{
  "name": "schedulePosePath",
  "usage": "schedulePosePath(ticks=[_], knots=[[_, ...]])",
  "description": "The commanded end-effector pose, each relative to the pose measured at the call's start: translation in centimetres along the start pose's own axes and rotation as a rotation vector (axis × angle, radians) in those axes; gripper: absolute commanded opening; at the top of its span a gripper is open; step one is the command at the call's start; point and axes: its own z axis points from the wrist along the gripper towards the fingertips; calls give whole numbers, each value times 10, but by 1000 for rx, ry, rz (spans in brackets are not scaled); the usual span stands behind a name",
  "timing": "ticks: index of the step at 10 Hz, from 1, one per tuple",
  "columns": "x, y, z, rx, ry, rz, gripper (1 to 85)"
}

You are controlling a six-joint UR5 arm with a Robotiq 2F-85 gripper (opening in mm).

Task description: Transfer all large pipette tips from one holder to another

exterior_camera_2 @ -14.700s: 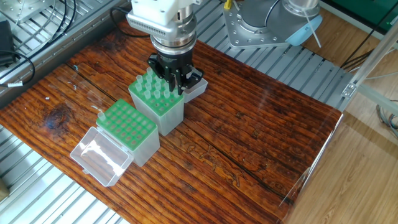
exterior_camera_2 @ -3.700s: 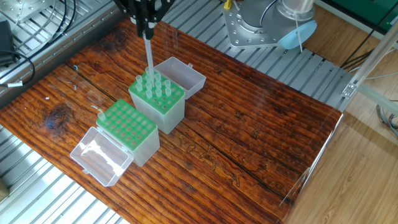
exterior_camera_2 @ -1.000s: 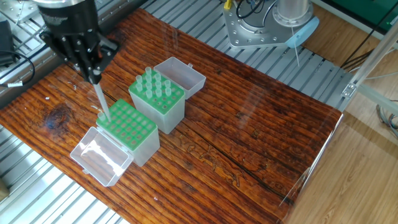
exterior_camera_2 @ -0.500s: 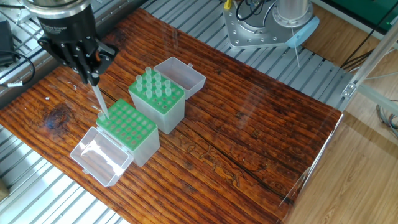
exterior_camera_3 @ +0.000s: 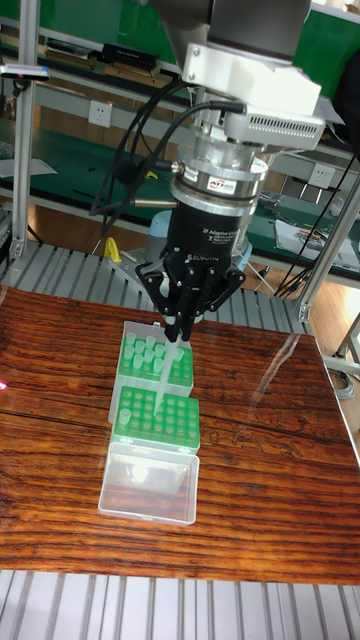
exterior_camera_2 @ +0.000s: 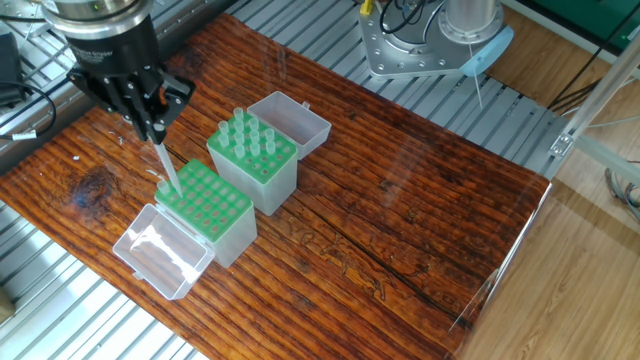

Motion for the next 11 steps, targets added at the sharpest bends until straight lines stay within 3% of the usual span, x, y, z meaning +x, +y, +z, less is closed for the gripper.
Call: schedulePosePath(ticks=[1, 11], knots=[[-4, -1, 4, 4, -2, -12, 23], [-4, -3, 8, 4, 5, -19, 30]])
